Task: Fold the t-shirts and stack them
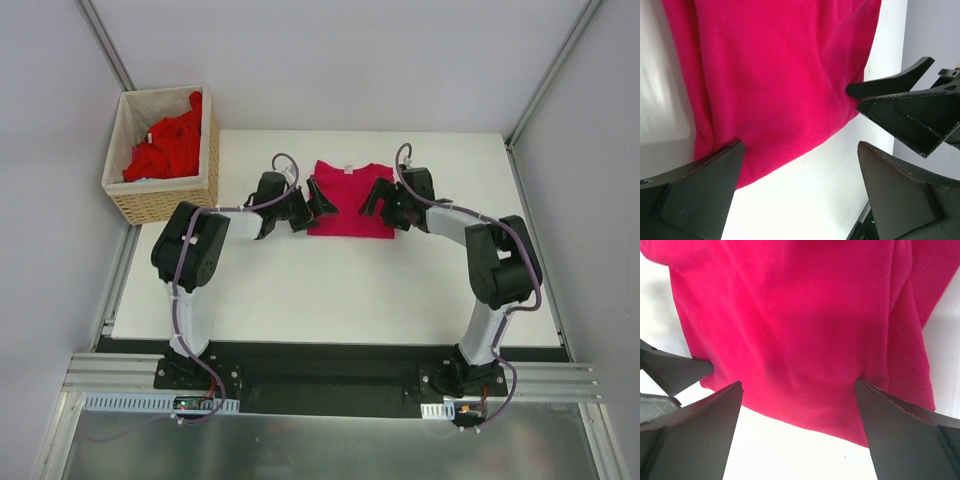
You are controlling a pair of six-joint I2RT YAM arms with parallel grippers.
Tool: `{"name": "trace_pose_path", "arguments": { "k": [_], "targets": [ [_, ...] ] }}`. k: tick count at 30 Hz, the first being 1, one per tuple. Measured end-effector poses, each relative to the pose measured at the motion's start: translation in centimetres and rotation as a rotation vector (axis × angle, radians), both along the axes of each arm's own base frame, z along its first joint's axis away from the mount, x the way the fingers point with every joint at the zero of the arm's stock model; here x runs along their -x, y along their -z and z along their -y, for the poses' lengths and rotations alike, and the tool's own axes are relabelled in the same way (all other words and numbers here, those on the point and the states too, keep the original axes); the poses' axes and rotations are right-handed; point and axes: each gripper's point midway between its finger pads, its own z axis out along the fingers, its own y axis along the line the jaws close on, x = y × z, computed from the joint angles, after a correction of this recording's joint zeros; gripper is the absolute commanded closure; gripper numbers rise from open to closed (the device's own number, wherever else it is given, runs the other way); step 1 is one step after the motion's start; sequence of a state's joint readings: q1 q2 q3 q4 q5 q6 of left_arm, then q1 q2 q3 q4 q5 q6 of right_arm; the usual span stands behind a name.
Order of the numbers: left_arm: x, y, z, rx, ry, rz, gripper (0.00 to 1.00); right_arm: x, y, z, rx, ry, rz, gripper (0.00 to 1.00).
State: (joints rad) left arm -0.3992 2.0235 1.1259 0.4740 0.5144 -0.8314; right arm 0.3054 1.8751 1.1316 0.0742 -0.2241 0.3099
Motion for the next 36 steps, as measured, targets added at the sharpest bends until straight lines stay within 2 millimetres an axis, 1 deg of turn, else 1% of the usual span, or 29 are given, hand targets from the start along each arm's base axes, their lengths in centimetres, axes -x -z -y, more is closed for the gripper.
{"name": "trace_pose_path", "arguments": {
  "k": [3, 7, 9, 14, 18, 22, 25, 30, 34, 36],
  "targets": [
    [2.4, 0.1, -0.9, -0.003, -0.001, -0.014, 0.01, 1.8, 0.0, -0.6, -0.006, -0.018, 0.000, 0.01],
    [6.8, 0.4, -1.9, -0.015, 0.000, -0.031, 0.01, 4.7, 0.1, -1.6, -0.007, -0.049, -0.005, 0.01],
    [9.0, 0.4, -2.1, -0.019, 0.010, -0.038, 0.01, 6.4, 0.2, -2.1, 0.002, -0.064, -0.003, 0.01],
    [14.1, 0.4, -2.7, -0.047, 0.022, -0.036, 0.01, 11.9, 0.6, -3.4, 0.037, -0.116, 0.010, 0.01],
    [17.0, 0.6, -3.0, -0.058, 0.028, -0.035, 0.01, 15.0, 0.8, -3.7, 0.042, -0.132, 0.028, 0.01],
    [18.8, 0.7, -3.3, -0.066, 0.022, -0.029, 0.01, 17.3, 0.8, -3.7, 0.034, -0.131, 0.047, 0.01],
    [19.8, 0.8, -3.5, -0.068, 0.023, -0.027, 0.01, 18.5, 0.8, -3.4, 0.038, -0.126, 0.054, 0.01],
    [20.4, 0.7, -4.1, -0.092, 0.014, -0.042, 0.01, 19.9, 0.6, -2.5, 0.070, -0.115, 0.030, 0.00],
    [20.8, 0.4, -4.8, -0.146, 0.012, -0.068, 0.01, 20.6, 0.5, -0.9, 0.145, -0.101, -0.008, 0.00],
    [20.9, -0.2, -4.9, -0.171, 0.018, -0.072, 0.01, 20.7, 0.2, 0.0, 0.200, -0.096, -0.027, 0.00]
  ]
}}
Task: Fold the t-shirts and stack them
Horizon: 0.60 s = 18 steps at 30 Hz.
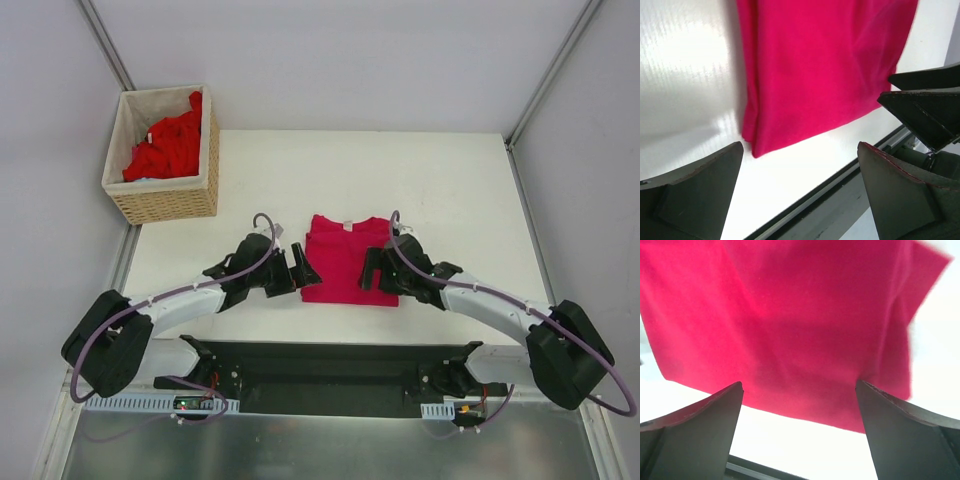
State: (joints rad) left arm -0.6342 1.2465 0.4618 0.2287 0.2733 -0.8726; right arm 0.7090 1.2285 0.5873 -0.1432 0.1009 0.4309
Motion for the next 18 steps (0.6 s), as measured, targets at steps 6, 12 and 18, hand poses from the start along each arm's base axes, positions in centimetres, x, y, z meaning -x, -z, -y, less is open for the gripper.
{"name": "trace_pose_path", "arguments": {
  "k": [6, 12, 18],
  "targets": [
    [-1.6, -5.1, 0.8, 0.005, 0.017, 0.085, 0.01, -2.1, -5.7, 0.1, 0.073, -0.014, 0.068, 0.01],
    [-3.4, -9.0, 1.9, 0.027, 0.030, 0.160, 0.01, -5.6, -13.7, -1.6, 0.039, -0.032, 0.227, 0.00],
    [-4.5, -6.8, 2.7, -0.026, 0.036, 0.097, 0.01, -7.8, -11.3, -0.9, 0.110, -0.017, 0.171, 0.00]
  ]
}}
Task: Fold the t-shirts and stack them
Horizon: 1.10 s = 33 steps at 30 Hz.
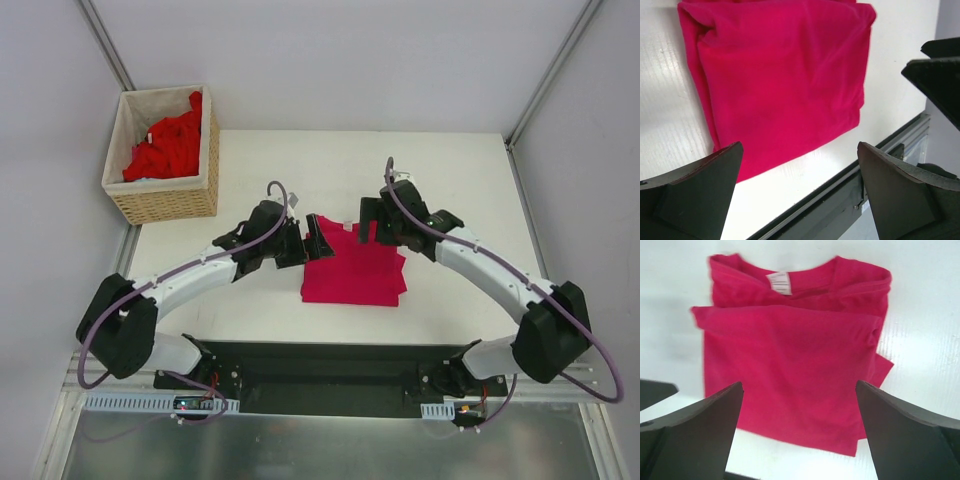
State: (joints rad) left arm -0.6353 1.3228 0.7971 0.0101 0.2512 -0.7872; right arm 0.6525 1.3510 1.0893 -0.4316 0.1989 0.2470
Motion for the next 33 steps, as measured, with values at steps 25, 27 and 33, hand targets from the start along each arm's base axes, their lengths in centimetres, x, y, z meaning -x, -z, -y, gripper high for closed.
{"name": "trace_pose_path", "arguments": {
  "k": [25, 27, 33],
  "targets": [
    [-0.5, 4.0, 2.2, 0.087, 0.026, -0.052, 0.01, -4.8, 5.8, 1.4, 0.018, 0.041, -0.147, 0.00],
    [0.9, 5.3, 1.5, 0.095, 0.019, -0.094, 0.01, -4.8, 6.0, 1.4, 0.022, 0.040, -0.150, 0.00],
    [4.2, 6.6, 0.0, 0.125, 0.010, -0.146, 0.01, -4.7, 6.5, 1.5, 0.028, 0.040, -0.162, 0.00]
  ]
}}
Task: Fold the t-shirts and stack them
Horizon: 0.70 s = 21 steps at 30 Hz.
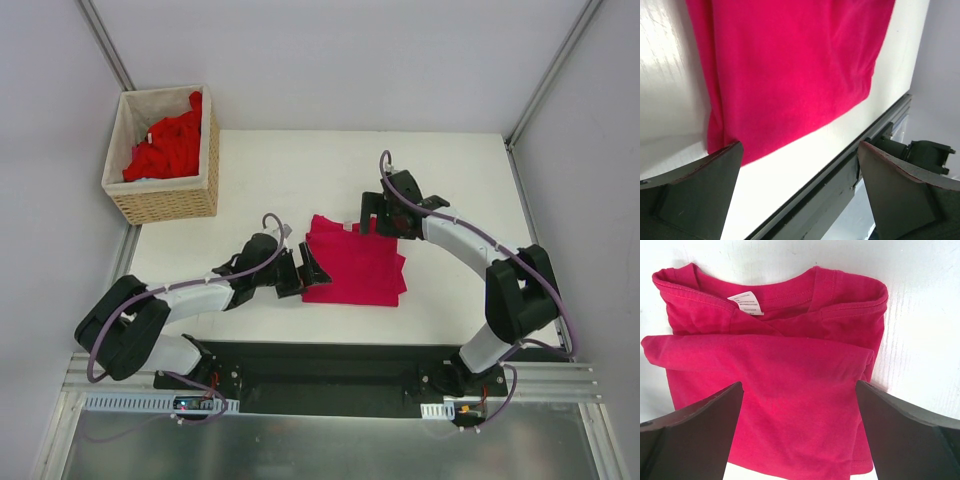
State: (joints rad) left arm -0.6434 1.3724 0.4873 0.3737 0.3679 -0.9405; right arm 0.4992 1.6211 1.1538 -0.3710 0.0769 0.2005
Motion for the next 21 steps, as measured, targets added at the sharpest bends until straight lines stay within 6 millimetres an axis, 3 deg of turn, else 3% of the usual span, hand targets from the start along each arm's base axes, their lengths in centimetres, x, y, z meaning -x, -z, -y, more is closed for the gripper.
{"name": "trace_pose_path", "arguments": {
  "k": [12, 21],
  "targets": [
    [0.9, -1.8, 1.5, 0.116, 0.041, 0.029, 0.01, 0.0, 0.1, 0.0, 0.000, -0.001, -0.005, 0.00],
    [0.6, 0.4, 3.1, 0.206, 0.062, -0.005, 0.01, 0.0, 0.1, 0.0, 0.002, -0.004, -0.004, 0.00]
  ]
}}
